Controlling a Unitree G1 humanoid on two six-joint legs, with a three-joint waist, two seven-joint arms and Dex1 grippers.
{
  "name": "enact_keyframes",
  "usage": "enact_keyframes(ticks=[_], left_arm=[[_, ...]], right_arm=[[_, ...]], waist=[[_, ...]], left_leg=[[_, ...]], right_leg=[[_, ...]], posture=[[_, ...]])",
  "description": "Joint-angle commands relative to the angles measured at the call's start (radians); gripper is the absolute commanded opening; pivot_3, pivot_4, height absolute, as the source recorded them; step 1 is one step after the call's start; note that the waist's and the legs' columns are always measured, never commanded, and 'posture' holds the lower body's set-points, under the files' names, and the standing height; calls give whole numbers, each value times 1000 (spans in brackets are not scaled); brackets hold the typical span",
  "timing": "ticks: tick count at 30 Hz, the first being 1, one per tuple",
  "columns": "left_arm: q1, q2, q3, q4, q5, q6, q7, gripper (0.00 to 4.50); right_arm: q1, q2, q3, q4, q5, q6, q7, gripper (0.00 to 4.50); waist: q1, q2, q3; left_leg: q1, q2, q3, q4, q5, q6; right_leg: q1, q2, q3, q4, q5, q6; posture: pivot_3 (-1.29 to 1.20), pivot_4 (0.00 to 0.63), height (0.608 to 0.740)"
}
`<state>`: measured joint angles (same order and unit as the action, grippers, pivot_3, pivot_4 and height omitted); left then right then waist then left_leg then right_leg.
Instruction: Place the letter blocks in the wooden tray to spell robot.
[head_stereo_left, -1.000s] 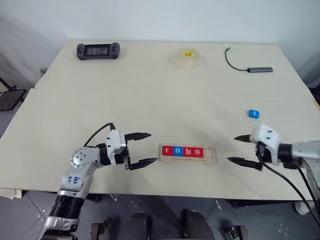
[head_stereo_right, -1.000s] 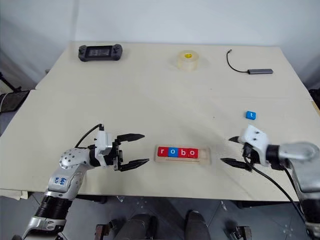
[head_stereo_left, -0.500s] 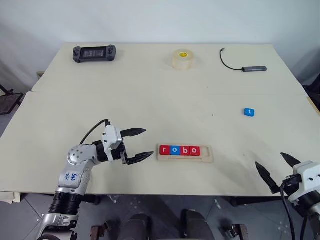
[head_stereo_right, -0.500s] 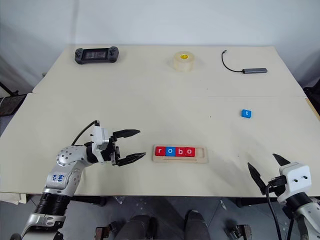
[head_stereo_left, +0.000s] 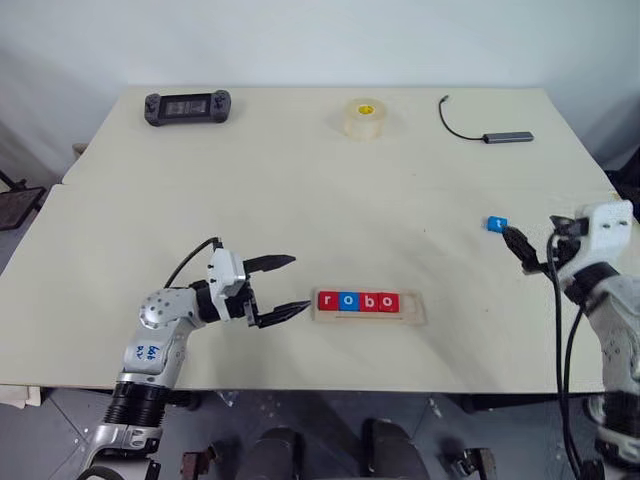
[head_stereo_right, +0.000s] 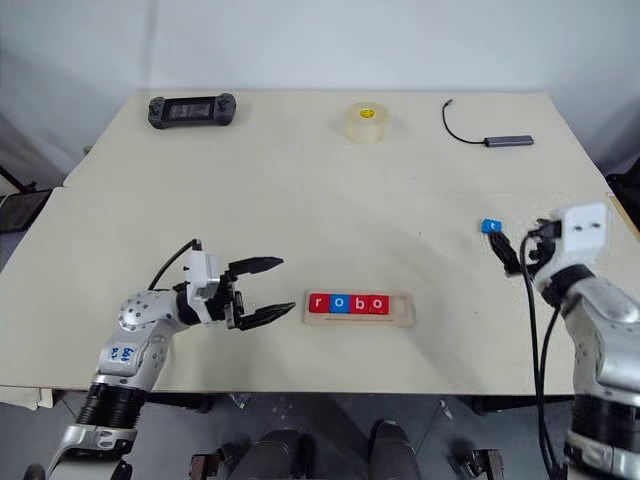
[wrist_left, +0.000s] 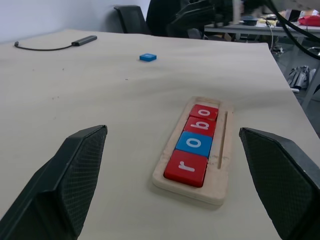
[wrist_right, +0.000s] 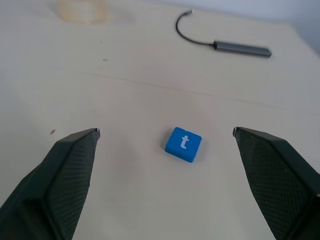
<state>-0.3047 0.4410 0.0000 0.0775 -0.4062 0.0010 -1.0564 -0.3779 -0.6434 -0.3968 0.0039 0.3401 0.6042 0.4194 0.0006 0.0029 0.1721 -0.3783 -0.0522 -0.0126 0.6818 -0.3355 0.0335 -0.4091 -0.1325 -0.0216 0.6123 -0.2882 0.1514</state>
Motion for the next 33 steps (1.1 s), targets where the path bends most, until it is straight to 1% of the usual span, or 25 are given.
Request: enact_keyframes(ticks=[1,4,6,9,12,18,23,26,27,33], left_arm=[[11,-7,8,-43,-6,-17,13,4500],[19,-14,3,-51,-3,-18,22,4500],[21,-15,2,-55,-1,-16,29,4500],[25,-14,4,-60,0,-18,37,4500],[31,-10,8,-65,1,-21,45,4500],[36,-11,2,-65,7,-29,53,4500],[15,-15,-6,-52,11,-34,52,4500],[9,-14,-6,-46,14,-39,51,4500],[9,-14,-5,-45,14,-40,51,4500],[23,-12,-5,-55,14,-40,54,4500]], right_arm=[[-169,-20,25,162,-34,136,-99,4482],[-321,-36,76,372,-88,193,-145,4482],[-377,-47,97,472,-112,218,-155,4482],[-424,-49,116,536,-124,223,-145,4482],[-454,-42,134,557,-126,237,-132,4482],[-516,-14,162,671,-159,172,-146,4482],[-598,34,144,901,-182,41,-212,4482],[-625,47,134,966,-181,19,-234,3932],[-628,50,140,973,-184,15,-234,3650],[-605,51,153,933,-184,53,-229,1568]], waist=[[-2,0,0],[-5,0,0],[-2,0,0],[-2,0,0],[-5,0,0],[-6,0,0],[-11,0,0],[-15,0,0],[-15,0,0],[-11,0,0]], left_leg=[[0,0,0,0,0,0],[0,-1,1,0,0,0],[0,0,0,-1,0,0],[-4,0,-1,-1,0,0],[-8,-1,-1,0,0,1],[-8,-1,-1,1,0,1],[-8,-1,-1,1,0,1],[-8,-1,-2,1,0,1],[-8,-1,-2,1,0,1],[-8,-1,-3,2,0,1]], right_leg=[[0,0,0,0,0,0],[0,-1,0,0,0,0],[0,0,0,0,0,0],[-2,0,-2,0,0,0],[-6,0,-3,0,0,1],[-5,0,-3,0,0,1],[-5,0,-3,0,0,1],[-4,0,-4,0,0,1],[-4,0,-4,0,0,1],[-3,0,-5,0,1,1]], posture=[[0,150,740],[0,150,740],[0,150,740],[0,150,740],[0,150,740],[0,150,740],[0,150,740],[0,150,740],[0,150,740],[0,150,740]])
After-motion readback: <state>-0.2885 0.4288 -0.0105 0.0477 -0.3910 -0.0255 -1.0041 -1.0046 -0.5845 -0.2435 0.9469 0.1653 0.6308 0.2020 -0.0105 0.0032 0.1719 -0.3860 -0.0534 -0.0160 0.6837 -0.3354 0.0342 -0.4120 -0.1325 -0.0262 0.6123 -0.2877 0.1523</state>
